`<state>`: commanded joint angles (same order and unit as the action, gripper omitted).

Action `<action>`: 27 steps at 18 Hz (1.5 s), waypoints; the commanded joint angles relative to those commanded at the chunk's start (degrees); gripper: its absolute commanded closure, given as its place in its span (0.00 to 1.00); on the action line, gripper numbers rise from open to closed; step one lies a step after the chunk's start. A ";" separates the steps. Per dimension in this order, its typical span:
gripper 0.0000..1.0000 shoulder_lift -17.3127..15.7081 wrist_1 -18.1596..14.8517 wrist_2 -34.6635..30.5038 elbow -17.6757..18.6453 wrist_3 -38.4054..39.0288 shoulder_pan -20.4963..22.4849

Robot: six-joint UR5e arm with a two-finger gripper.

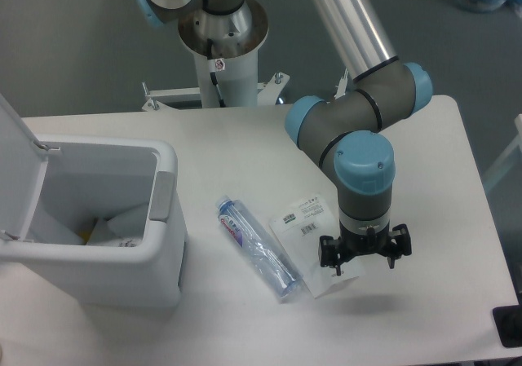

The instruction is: Place the trash in the trash can

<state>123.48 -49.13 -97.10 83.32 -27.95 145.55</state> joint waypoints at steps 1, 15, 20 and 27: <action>0.00 0.00 0.00 -2.02 0.26 -0.09 -0.17; 0.00 -2.38 0.35 -0.64 5.11 -17.44 -0.26; 0.00 -0.18 0.53 -0.47 3.25 -21.07 -2.63; 0.00 0.17 -0.35 13.65 2.99 -38.39 -2.11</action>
<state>123.66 -49.48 -83.44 86.31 -66.34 143.43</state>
